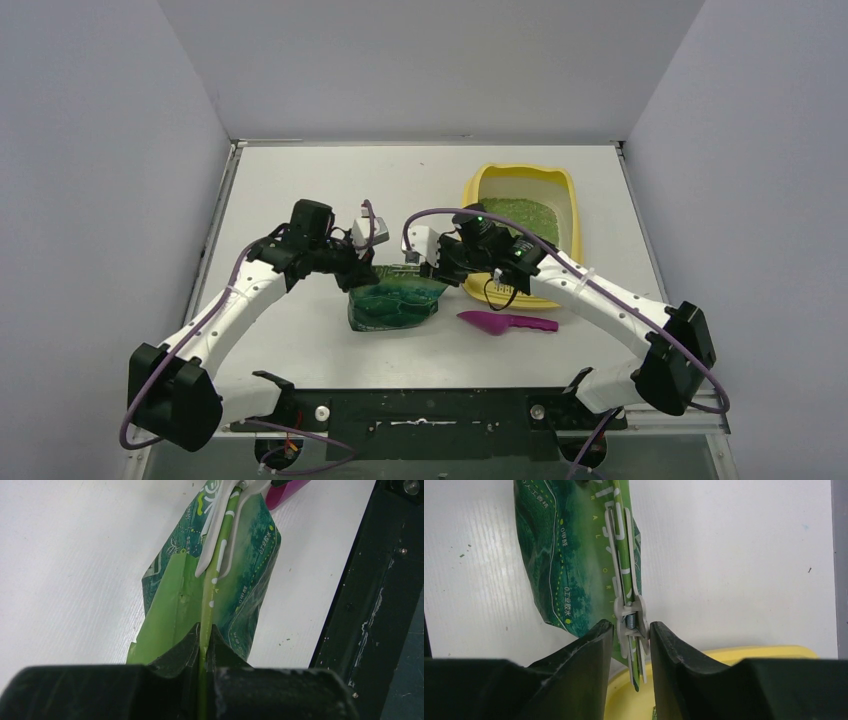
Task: Fill the litter box with clean litter
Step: Clamp the cat litter bag at the center of the board.
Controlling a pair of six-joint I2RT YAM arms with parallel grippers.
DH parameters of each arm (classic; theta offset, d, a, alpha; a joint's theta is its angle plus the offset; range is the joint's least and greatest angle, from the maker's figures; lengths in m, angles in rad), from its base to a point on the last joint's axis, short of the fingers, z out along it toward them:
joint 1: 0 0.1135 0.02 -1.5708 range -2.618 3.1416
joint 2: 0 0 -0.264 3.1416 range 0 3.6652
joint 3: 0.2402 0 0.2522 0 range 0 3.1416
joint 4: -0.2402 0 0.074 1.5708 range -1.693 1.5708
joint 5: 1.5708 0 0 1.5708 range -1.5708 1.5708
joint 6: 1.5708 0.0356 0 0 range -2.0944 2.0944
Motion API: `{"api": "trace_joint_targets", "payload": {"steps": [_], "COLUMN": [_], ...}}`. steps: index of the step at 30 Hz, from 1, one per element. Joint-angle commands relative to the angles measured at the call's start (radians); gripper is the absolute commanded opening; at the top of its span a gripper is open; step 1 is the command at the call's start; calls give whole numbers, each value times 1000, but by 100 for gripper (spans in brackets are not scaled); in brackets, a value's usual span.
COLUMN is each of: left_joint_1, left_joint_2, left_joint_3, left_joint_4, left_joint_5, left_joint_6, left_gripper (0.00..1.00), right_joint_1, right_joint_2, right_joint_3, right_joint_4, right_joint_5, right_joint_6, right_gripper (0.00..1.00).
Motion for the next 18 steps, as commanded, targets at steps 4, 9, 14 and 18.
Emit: {"api": "trace_joint_targets", "payload": {"steps": [4,9,14,18], "left_joint_1": [0,-1,-1,0], "left_joint_2": [-47,-63,-90,-115], "left_joint_3": [31,24,8,-7], "left_joint_4": [19,25,51,64], "left_joint_5": [106,99,87,72], "left_joint_6": [3,2,-9,-17], "left_gripper": [0,0,0,0], "right_joint_1": [-6,-6,-8,-9], "right_joint_2": [-52,-136,-241,-318], "right_joint_3": [-25,-64,-122,-191], "right_joint_4": [73,146,237,317], "right_joint_5": [13,56,110,170], "right_joint_6": [44,103,173,255], "right_gripper": [39,46,51,56]}}
